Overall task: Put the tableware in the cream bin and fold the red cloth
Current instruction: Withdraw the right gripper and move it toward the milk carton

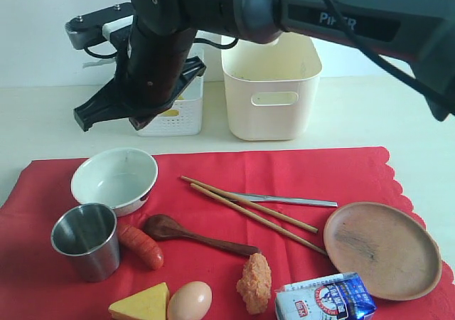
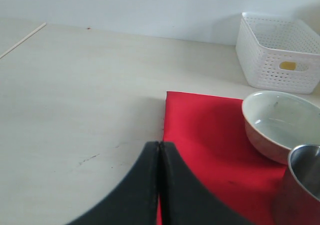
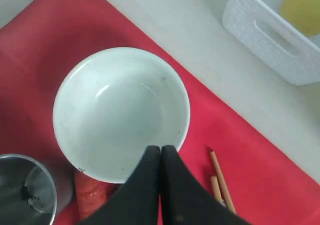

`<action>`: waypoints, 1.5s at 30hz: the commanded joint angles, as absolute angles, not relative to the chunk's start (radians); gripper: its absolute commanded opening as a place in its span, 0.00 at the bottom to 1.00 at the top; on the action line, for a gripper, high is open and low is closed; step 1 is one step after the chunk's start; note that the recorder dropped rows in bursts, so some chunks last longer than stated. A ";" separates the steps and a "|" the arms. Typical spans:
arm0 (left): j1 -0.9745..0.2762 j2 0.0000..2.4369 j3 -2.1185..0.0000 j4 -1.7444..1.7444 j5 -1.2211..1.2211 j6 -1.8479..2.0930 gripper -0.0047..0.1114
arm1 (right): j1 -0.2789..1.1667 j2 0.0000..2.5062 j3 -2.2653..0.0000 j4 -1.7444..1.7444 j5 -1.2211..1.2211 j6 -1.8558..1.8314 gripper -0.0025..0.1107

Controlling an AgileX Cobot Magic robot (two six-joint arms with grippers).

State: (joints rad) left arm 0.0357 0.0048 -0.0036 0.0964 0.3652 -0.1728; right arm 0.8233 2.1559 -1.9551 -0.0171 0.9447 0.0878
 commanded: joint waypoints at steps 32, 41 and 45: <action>0.038 0.000 0.000 0.095 0.355 -0.173 0.05 | 0.825 1.562 -1.234 -0.115 0.783 -0.006 0.02; 0.038 0.000 0.000 0.095 0.355 -0.173 0.05 | 0.825 1.462 -1.050 -0.104 0.768 -0.062 0.02; 0.038 0.000 0.000 0.095 0.355 -0.173 0.05 | 0.825 1.460 -1.004 -0.091 0.731 -0.062 0.02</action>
State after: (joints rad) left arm 0.0357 0.0048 -0.0036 0.0964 0.3652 -0.1728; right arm 0.8233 1.4704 -1.0332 -0.1006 0.7744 -0.0522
